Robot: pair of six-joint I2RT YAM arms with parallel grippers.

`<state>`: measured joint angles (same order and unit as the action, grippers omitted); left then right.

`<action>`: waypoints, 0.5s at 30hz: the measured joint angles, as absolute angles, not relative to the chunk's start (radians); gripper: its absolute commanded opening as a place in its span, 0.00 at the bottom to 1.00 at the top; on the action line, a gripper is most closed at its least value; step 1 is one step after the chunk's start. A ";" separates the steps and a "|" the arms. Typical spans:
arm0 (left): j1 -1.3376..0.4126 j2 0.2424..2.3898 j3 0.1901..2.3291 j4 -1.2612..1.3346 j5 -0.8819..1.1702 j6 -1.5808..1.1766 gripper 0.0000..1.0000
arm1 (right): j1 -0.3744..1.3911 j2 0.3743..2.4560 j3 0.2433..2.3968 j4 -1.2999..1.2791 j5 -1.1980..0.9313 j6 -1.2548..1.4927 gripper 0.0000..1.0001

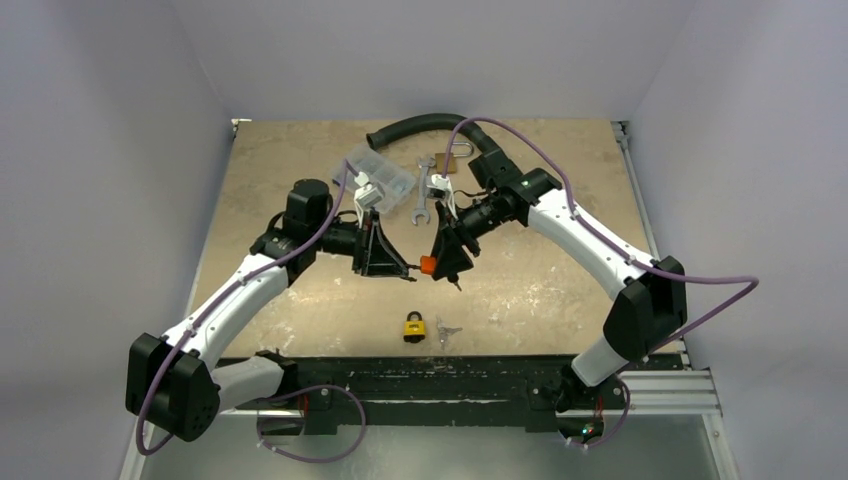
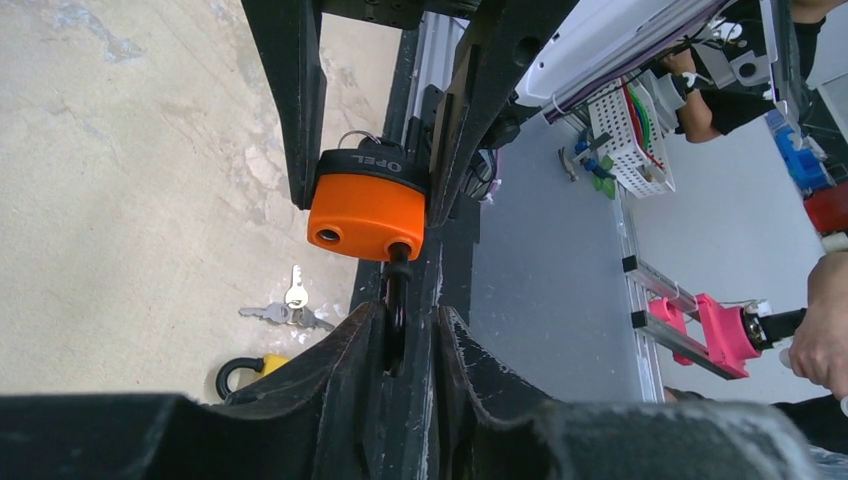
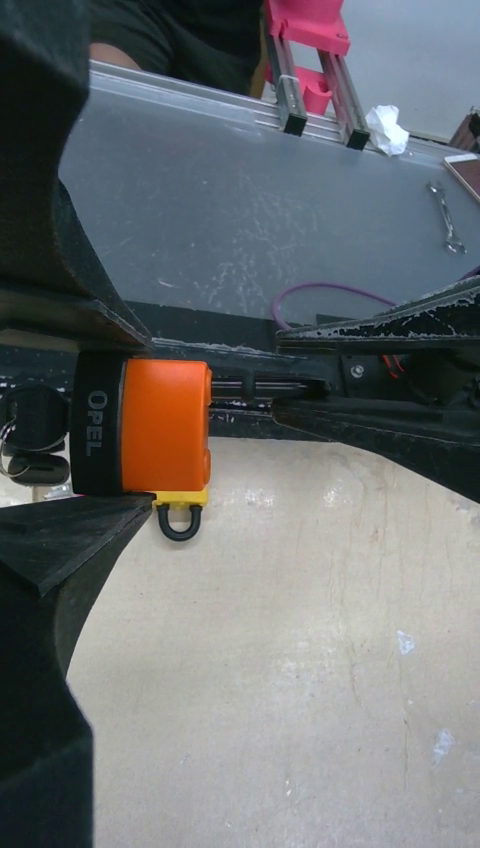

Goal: Lock with the key
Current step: Lock the lock.

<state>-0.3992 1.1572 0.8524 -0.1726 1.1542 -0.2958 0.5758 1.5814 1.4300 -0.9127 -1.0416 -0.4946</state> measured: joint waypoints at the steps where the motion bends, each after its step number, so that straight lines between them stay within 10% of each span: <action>1: -0.401 1.157 0.852 -0.173 1.153 -0.295 0.26 | 0.576 1.582 1.431 -0.913 -1.042 -0.495 0.00; 7: -0.403 1.161 0.852 -0.175 1.152 -0.294 0.00 | 0.576 1.582 1.432 -0.915 -1.045 -0.495 0.02; 10: -0.403 1.165 0.853 -0.173 1.153 -0.299 0.00 | 0.576 1.582 1.432 -0.919 -1.047 -0.495 0.54; 15: -0.403 1.181 0.870 -0.177 1.156 -0.324 0.00 | 0.576 1.581 1.433 -0.910 -1.045 -0.487 0.84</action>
<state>-0.4026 1.1812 0.8703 -0.1768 1.1561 -0.3241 0.5758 1.5810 1.4326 -0.9104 -1.0447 -0.4873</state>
